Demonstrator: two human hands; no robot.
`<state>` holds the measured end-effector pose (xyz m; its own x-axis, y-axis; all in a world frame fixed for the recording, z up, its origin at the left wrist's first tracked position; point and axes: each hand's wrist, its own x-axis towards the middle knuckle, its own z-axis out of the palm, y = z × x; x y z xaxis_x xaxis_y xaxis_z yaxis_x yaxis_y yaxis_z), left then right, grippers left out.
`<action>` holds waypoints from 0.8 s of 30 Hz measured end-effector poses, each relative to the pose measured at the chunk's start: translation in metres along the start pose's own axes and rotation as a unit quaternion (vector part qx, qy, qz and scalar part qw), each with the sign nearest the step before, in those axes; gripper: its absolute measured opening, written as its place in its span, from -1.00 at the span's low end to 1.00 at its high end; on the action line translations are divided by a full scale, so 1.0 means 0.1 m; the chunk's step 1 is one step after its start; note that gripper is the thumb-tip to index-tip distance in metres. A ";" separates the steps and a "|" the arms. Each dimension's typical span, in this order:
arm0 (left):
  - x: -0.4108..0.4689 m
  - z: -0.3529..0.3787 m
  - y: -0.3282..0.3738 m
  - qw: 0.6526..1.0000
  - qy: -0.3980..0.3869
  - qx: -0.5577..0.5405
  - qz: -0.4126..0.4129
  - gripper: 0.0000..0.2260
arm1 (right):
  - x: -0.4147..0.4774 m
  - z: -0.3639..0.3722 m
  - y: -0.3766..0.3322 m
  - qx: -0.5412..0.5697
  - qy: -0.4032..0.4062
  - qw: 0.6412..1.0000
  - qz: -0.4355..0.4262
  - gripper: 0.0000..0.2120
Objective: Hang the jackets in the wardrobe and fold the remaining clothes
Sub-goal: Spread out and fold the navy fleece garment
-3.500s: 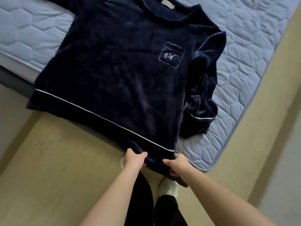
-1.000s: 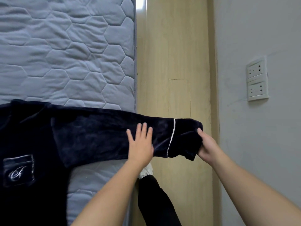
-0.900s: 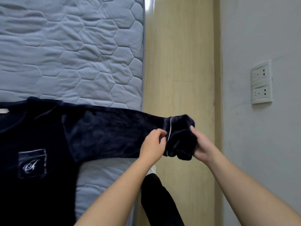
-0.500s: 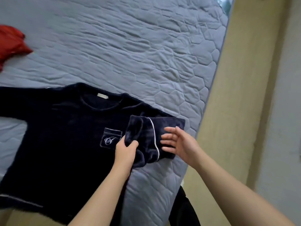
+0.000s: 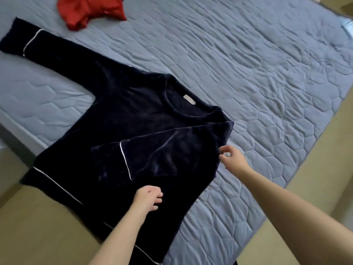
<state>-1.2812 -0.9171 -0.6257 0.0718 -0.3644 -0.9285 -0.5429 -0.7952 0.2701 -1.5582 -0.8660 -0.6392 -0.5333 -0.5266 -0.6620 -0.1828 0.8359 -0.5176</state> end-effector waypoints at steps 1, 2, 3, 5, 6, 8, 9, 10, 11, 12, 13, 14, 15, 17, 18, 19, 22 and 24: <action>0.01 0.22 -0.02 0.997 -0.044 -0.063 -0.031 -0.89 | 0.10 -0.08 0.00 -0.045 0.016 0.999 -0.024 -0.70; 0.03 0.41 -0.03 0.990 -0.073 -0.115 -0.047 -0.90 | 0.20 -0.15 -0.01 -0.082 0.028 0.995 -0.046 -0.64; 0.03 0.61 -0.02 0.981 -0.097 -0.157 -0.053 -0.89 | 0.32 -0.23 -0.04 -0.113 0.036 0.991 -0.067 -0.59; 0.12 0.97 -0.02 0.960 -0.140 -0.237 -0.044 -0.86 | 0.59 -0.38 -0.11 -0.156 0.033 0.981 -0.111 -0.48; 0.17 1.13 -0.01 0.950 -0.153 -0.271 -0.038 -0.87 | 0.72 -0.43 -0.14 -0.170 0.018 0.977 -0.130 -0.44; 0.29 1.40 0.02 0.931 -0.158 -0.327 -0.027 -0.91 | 0.94 -0.51 -0.22 -0.195 -0.026 0.968 -0.153 -0.40; 0.33 1.51 0.05 0.924 -0.160 -0.346 -0.022 -0.91 | 1.04 -0.53 -0.26 -0.206 -0.049 0.965 -0.152 -0.41; 0.37 1.59 0.08 0.920 -0.164 -0.355 -0.016 -0.88 | 1.12 -0.55 -0.30 -0.213 -0.074 0.964 -0.138 -0.43; 0.41 1.66 0.09 0.923 -0.167 -0.347 -0.008 -0.85 | 1.19 -0.57 -0.33 -0.219 -0.101 0.964 -0.115 -0.46; 0.44 1.70 0.10 0.934 -0.168 -0.317 0.004 -0.84 | 1.25 -0.57 -0.35 -0.225 -0.129 0.962 -0.089 -0.50; 0.47 1.73 0.10 0.951 -0.163 -0.263 0.022 -0.87 | 1.32 -0.58 -0.36 -0.238 -0.156 0.956 -0.068 -0.54; 0.51 1.74 0.10 0.966 -0.159 -0.199 0.042 -0.92 | 1.37 -0.60 -0.37 -0.258 -0.182 0.947 -0.055 -0.62; 0.53 1.75 0.11 0.975 -0.161 -0.143 0.059 -0.96 | 1.42 -0.62 -0.37 -0.286 -0.202 0.935 -0.052 -0.73; 0.62 1.74 0.15 0.977 -0.175 -0.089 0.082 -0.92 | 1.51 -0.69 -0.34 -0.367 -0.210 0.904 -0.060 -0.90; 0.67 1.74 0.16 0.975 -0.186 -0.090 0.084 -0.91 | 1.55 -0.72 -0.29 -0.412 -0.191 0.888 -0.072 -0.89; 0.71 1.74 0.18 0.971 -0.199 -0.105 0.077 -0.90 | 1.60 -0.73 -0.23 -0.450 -0.160 0.874 -0.084 -0.85; 0.78 1.75 0.22 0.960 -0.216 -0.176 0.015 -0.85 | 1.71 -0.59 0.05 -0.478 -0.078 0.869 -0.104 -0.78; 0.79 1.72 0.20 0.952 -0.226 -0.206 -0.005 -0.79 | 1.69 -0.44 0.18 -0.455 -0.045 0.884 -0.101 -0.86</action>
<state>-1.4305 -0.8786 -0.7376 -0.3429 -0.1834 -0.9213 -0.1636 -0.9541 0.2508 -1.6879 -0.9334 -0.7366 -0.3540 -0.6550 -0.6676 -0.8769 0.4806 -0.0065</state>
